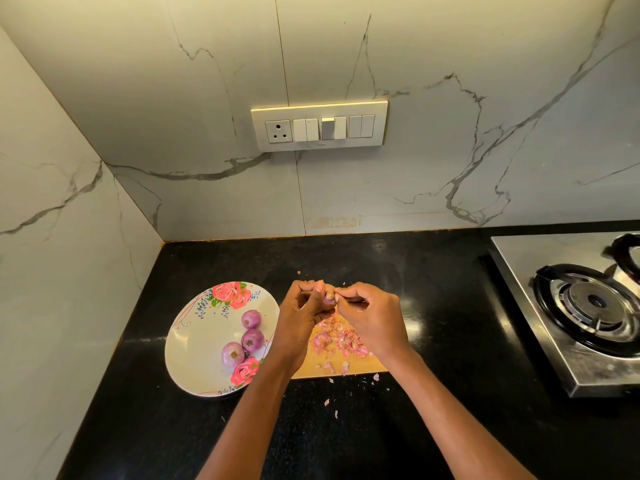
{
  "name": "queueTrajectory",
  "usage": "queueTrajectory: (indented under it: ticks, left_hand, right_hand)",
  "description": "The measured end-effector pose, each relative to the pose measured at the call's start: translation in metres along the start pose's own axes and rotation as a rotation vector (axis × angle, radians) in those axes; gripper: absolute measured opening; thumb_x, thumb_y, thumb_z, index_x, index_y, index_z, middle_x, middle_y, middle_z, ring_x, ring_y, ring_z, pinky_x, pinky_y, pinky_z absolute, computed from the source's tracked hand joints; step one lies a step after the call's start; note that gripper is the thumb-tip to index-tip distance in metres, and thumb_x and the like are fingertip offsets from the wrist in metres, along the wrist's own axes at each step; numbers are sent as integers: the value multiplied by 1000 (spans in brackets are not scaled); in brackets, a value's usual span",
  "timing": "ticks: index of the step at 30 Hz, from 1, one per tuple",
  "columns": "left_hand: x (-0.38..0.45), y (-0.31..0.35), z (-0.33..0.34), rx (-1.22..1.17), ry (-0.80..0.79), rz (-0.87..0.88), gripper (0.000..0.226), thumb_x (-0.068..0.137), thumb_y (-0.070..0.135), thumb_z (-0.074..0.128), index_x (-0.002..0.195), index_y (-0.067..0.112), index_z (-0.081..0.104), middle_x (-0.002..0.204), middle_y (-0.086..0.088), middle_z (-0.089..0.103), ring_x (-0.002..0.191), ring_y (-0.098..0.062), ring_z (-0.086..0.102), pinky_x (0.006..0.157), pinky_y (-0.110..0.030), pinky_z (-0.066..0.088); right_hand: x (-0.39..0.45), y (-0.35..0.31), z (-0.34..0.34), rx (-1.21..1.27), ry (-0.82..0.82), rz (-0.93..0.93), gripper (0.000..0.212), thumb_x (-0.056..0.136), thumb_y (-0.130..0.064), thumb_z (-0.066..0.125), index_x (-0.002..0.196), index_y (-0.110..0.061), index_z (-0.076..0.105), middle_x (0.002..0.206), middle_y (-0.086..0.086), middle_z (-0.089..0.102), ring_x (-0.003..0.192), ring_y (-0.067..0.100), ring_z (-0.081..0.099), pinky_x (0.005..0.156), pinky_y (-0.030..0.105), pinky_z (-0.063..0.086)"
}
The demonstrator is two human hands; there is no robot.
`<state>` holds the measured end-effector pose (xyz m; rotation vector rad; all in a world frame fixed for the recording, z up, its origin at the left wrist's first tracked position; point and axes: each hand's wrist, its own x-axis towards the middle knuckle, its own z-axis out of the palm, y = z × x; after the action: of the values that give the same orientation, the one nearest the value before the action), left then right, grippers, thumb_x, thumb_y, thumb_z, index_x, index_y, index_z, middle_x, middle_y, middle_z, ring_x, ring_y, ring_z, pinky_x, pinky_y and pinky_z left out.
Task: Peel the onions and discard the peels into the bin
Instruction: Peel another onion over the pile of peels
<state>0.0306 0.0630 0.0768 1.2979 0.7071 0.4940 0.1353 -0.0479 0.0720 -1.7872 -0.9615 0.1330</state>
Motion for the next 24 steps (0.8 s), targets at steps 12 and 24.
queueTrajectory:
  ticks: [12, 24]
  left_hand:
    - [-2, 4, -4, -55, 16, 18, 36, 94, 38, 56, 117, 10, 60, 112, -9, 72, 102, -22, 72, 87, -32, 59]
    - [10, 8, 5, 33, 55, 76, 30, 97, 38, 58, 119, 17, 60, 107, -1, 73, 101, -17, 72, 88, -31, 60]
  right_hand:
    - [3, 4, 5, -53, 16, 33, 12, 89, -13, 77, 99, -17, 73, 89, -12, 72, 83, 1, 69, 75, 20, 59]
    - [9, -11, -4, 173, 53, 120, 34, 85, -24, 80, 117, -18, 68, 104, -15, 74, 99, -4, 70, 82, 12, 54]
